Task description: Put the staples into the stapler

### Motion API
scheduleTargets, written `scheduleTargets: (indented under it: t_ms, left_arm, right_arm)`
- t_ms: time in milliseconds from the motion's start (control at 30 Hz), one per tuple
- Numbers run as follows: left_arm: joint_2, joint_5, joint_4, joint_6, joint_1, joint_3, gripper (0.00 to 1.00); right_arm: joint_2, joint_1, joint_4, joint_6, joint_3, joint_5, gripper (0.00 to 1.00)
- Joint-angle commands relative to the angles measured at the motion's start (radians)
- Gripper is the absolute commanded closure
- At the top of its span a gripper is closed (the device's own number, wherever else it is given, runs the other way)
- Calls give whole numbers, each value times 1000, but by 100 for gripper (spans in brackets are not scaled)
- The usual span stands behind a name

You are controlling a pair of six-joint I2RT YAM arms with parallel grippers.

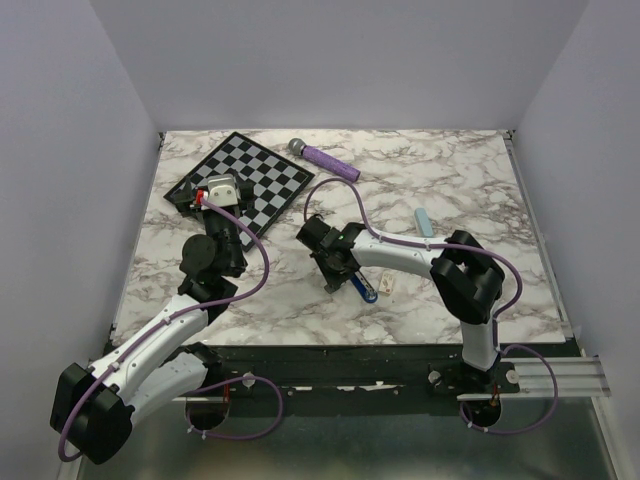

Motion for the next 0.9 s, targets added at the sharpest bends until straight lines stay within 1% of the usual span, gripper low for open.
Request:
scheduleTargets:
  t_ms: [0, 67, 167, 400, 600, 667, 867]
  left_arm:
    - [-14, 21, 6, -9, 5, -3, 1]
    - [-14, 23, 4, -8, 5, -3, 1]
    - [-14, 23, 4, -9, 5, -4, 1]
    - [-14, 21, 4, -6, 5, -3, 1]
    - [-13, 21, 6, -6, 6, -4, 1]
    - [-13, 23, 6, -5, 5, -4, 1]
    - [-14, 18, 10, -3, 6, -4, 1]
  right_arm:
    - [27, 3, -12, -11, 21, 13, 76]
    - [21, 3, -13, -14, 24, 10, 82]
    - [-5, 3, -12, -20, 23, 7, 87]
    - [-136, 1, 50, -71, -31, 2, 87]
    - [-260, -8, 106, -147, -114, 45, 87]
    - [-282, -22, 128, -174, -140, 56, 87]
    - [-334, -65, 221, -249, -258, 22, 87]
